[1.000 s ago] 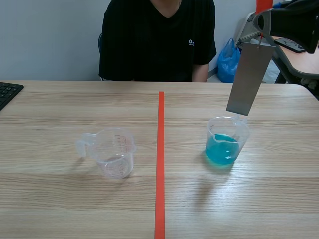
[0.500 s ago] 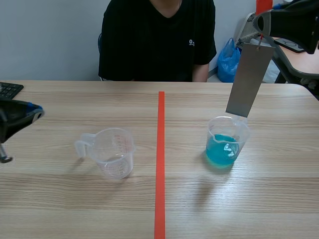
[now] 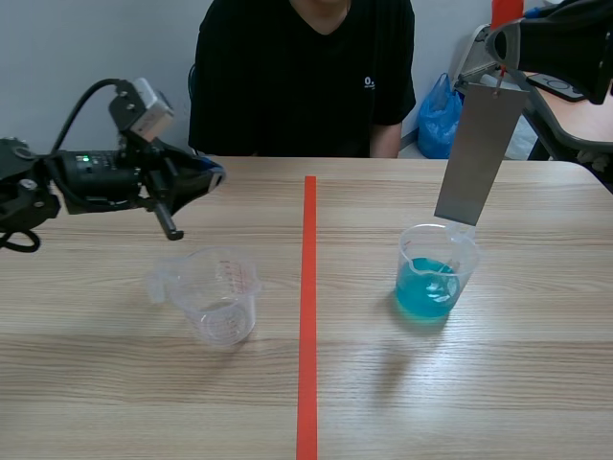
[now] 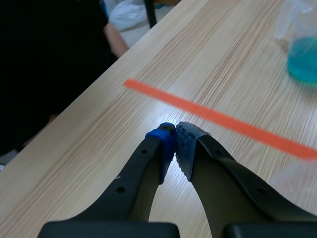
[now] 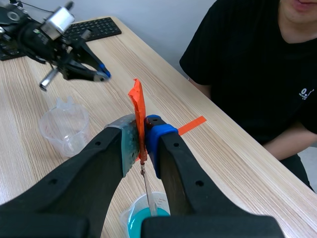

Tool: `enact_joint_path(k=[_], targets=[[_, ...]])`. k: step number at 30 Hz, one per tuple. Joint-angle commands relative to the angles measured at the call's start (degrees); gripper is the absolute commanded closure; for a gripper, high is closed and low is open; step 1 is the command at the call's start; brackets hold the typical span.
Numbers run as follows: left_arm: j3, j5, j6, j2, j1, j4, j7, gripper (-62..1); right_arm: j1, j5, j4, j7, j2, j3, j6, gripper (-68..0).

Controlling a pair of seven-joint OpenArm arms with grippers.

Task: Do the redox reaction experiment.
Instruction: 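Raise the plate and point at it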

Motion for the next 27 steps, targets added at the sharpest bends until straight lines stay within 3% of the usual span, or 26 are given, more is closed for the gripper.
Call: enact_joint_path(k=[1,11,27], targets=[[0.68,-0.68,-0.09,2.10,-1.68,0.63,-0.79,-4.2,0.70,1.05,0.48,0.81,0.59,0.81,0.42,-1.3],[8.92,-0.63,-0.09,13.09,-4.46,-2.95,-0.76,-4.2,0.70,1.05,0.48,0.81,0.59,0.81,0.42,-1.3],[9.49,-0.70,-0.09,19.47,-4.31,-2.95,4.61,-4.2,0.70,1.05,0.48,0.83,0.57,0.81,0.42,-1.3]])
